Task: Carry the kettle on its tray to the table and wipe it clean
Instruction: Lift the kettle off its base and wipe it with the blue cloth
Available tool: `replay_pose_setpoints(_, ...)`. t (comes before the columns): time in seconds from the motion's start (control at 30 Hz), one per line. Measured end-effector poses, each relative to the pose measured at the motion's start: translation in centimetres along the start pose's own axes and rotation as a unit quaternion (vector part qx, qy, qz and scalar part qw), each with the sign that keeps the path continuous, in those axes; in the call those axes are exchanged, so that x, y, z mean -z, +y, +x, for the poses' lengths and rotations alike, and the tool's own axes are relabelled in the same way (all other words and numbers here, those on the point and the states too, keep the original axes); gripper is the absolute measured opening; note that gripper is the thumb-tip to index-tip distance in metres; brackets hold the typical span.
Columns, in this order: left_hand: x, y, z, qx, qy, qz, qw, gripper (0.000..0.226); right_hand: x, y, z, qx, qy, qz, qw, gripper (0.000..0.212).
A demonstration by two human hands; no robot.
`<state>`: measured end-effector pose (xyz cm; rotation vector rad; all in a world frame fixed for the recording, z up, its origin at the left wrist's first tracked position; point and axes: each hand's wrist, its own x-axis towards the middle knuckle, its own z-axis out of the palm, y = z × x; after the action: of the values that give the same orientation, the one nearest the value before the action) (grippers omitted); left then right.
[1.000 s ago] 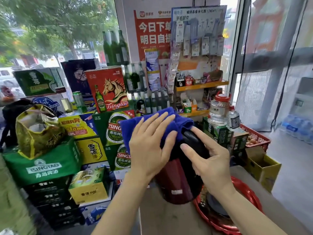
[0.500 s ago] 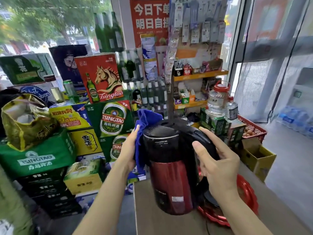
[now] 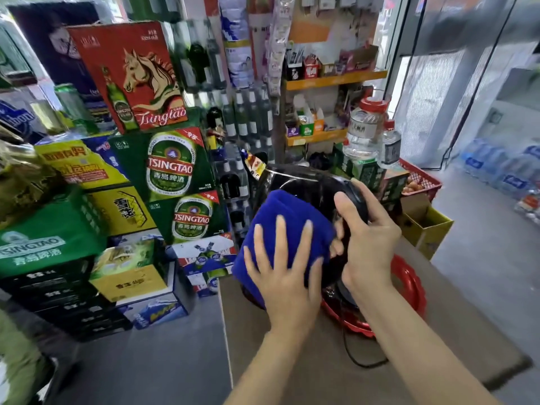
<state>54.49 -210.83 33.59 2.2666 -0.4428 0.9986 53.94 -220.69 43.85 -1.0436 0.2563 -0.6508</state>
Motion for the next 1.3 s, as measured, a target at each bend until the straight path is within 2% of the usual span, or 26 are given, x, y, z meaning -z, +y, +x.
replay_pose_setpoints(0.07,-0.5,-1.0,0.9,-0.069,-0.001,0.094,0.993,0.047,-0.2,-0.1,-0.2,-0.006,-0.002,0.011,1.0,0.039)
replay_pose_setpoints(0.2,-0.2,-5.2,-2.1,-0.115,0.004,0.082,0.99,0.052,-0.2,-1.2,-0.1,0.001,0.005,0.053,0.999,0.035)
replay_pose_setpoints(0.27,-0.2,-6.6,-4.0,-0.064,0.002,0.011,0.998,0.054,-0.1,-1.6,-0.3,0.002,0.001,0.062,0.998,0.035)
replay_pose_setpoints(0.3,-0.2,-6.6,-4.3,-0.014,-0.004,-0.058,0.998,0.055,-0.1,-1.7,-0.5,0.005,-0.011,0.056,0.998,0.038)
replay_pose_setpoints(0.37,0.2,-6.1,-2.5,0.118,-0.002,-0.185,0.976,0.058,-0.2,-2.0,-1.0,0.012,-0.042,0.035,0.998,0.046)
replay_pose_setpoints(0.4,0.5,-6.0,-0.8,0.186,0.003,-0.243,0.952,0.06,-0.3,-2.3,-1.2,0.013,-0.058,0.024,0.998,0.05)
replay_pose_setpoints(0.43,0.7,-6.2,1.2,0.254,-0.004,-0.317,0.914,0.062,-0.4,-2.6,-1.2,0.016,-0.074,0.015,0.997,0.053)
replay_pose_setpoints(0.47,1.1,-6.5,3.7,0.322,-0.018,-0.42,0.848,0.063,-0.5,-3.1,-1.3,0.02,-0.089,0.007,0.996,0.054)
replay_pose_setpoints(0.5,1.7,-7.0,6.1,0.386,-0.049,-0.519,0.761,0.058,-0.6,-3.6,-1.2,0.025,-0.101,0.004,0.995,0.054)
replay_pose_setpoints(0.53,2.3,-7.4,8.0,0.445,-0.099,-0.568,0.686,0.052,-0.7,-4.0,-1.1,0.03,-0.107,0.005,0.994,0.052)
replay_pose_setpoints(0.57,3.0,-7.6,9.4,0.467,-0.155,-0.589,0.641,0.052,-0.7,-4.4,-1.0,0.035,-0.105,0.011,0.994,0.049)
replay_pose_setpoints(0.63,3.1,-8.4,9.9,0.477,-0.217,-0.587,0.617,0.055,-0.6,-4.9,-0.7,0.05,-0.079,0.022,0.995,0.043)
replay_pose_setpoints(0.67,2.8,-8.7,9.3,0.492,-0.217,-0.584,0.608,0.055,-0.6,-5.0,-0.5,0.059,-0.06,0.021,0.996,0.039)
replay_pose_setpoints(0.7,2.2,-9.0,8.3,0.508,-0.211,-0.599,0.582,0.056,-0.7,-4.9,-0.4,0.068,-0.041,0.019,0.997,0.036)
replay_pose_setpoints(0.77,1.3,-8.5,6.3,0.534,-0.17,-0.653,0.509,0.057,-0.7,-4.4,-0.2,0.084,-0.004,0.019,0.996,0.035)
replay_pose_setpoints(0.87,-0.6,-6.1,4.3,0.593,-0.061,-0.689,0.413,0.058,-1.6,-2.5,-0.7,0.121,0.043,0.009,0.992,0.039)
replay_pose_setpoints(0.93,-1.3,-3.7,3.3,0.612,-0.059,-0.707,0.349,0.051,-2.5,-1.1,-0.9,0.149,0.065,-0.007,0.987,0.042)
replay_pose_setpoints(1.0,-1.5,-1.7,1.9,0.641,-0.08,-0.699,0.308,0.047,-3.1,0.0,-0.7,0.169,0.079,-0.031,0.982,0.042)
replay_pose_setpoints(1.1,-1.4,-0.7,-1.0,0.652,-0.063,-0.706,0.269,0.046,-2.4,1.7,0.8,0.162,0.085,-0.066,0.981,0.044)
replay_pose_setpoints(1.17,-1.0,-0.9,-2.7,0.651,-0.064,-0.708,0.267,0.045,-1.5,3.2,1.4,0.151,0.075,-0.097,0.981,0.046)
replay_pose_setpoints(1.23,-0.8,-1.5,-4.3,0.655,-0.062,-0.697,0.284,0.039,-0.4,5.5,1.9,0.136,0.058,-0.118,0.982,0.048)
replay_pose_setpoints(1.3,-0.8,-2.6,-5.6,0.669,-0.037,-0.685,0.284,0.036,0.7,7.9,2.0,0.111,0.065,-0.128,0.983,0.053)
